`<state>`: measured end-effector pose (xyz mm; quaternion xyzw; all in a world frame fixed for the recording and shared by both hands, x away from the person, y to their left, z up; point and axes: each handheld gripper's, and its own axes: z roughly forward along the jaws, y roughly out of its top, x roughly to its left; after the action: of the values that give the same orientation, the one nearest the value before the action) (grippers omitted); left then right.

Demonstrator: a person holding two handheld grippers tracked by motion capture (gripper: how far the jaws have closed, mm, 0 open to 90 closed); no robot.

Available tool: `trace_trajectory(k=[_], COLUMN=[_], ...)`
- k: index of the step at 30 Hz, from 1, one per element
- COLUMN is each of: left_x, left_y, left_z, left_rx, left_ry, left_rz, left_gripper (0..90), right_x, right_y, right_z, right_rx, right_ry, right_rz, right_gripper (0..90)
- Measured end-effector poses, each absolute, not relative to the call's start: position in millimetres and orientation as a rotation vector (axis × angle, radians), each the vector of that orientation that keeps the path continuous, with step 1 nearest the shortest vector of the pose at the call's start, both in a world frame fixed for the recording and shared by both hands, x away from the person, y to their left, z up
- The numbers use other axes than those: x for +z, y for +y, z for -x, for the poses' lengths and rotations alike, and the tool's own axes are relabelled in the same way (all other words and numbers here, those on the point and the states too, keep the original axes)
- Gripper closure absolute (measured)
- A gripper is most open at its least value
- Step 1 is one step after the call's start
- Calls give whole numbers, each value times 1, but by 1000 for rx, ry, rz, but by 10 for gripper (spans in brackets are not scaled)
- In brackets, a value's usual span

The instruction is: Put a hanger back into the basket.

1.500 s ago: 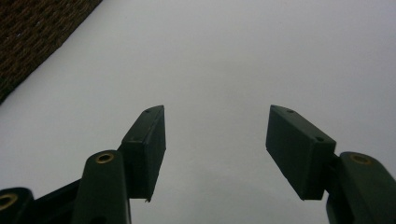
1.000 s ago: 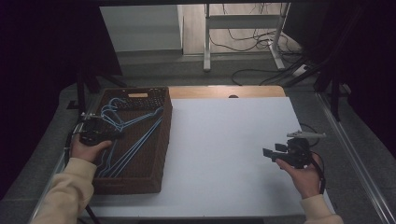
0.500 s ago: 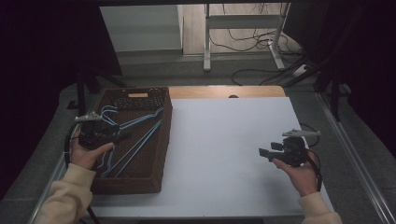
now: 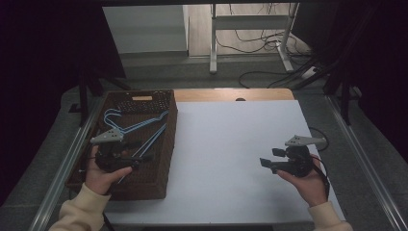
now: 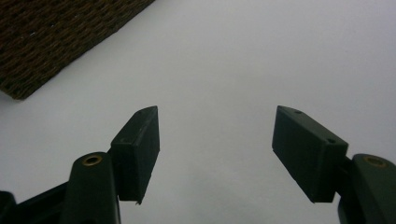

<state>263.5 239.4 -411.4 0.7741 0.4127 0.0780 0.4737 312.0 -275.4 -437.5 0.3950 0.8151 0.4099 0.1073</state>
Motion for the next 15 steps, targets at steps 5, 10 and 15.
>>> trace_trajectory(k=[5, 10, 15], left_x=[-418, -425, -425], left_y=[223, 220, 223], left_z=[-257, -251, -253], left_rx=[185, 177, 176], left_ry=[998, 993, 998], left_rz=[-1931, -1960, -1954], left_gripper=[206, 205, 205], right_x=[-439, -443, -446], right_y=[-273, -273, -276], right_z=[-309, -308, -308], right_rx=[1207, 1188, 1192], right_ry=[2417, 2439, 2436], right_rz=[-1135, -1117, -1115], right_gripper=[302, 292, 290])
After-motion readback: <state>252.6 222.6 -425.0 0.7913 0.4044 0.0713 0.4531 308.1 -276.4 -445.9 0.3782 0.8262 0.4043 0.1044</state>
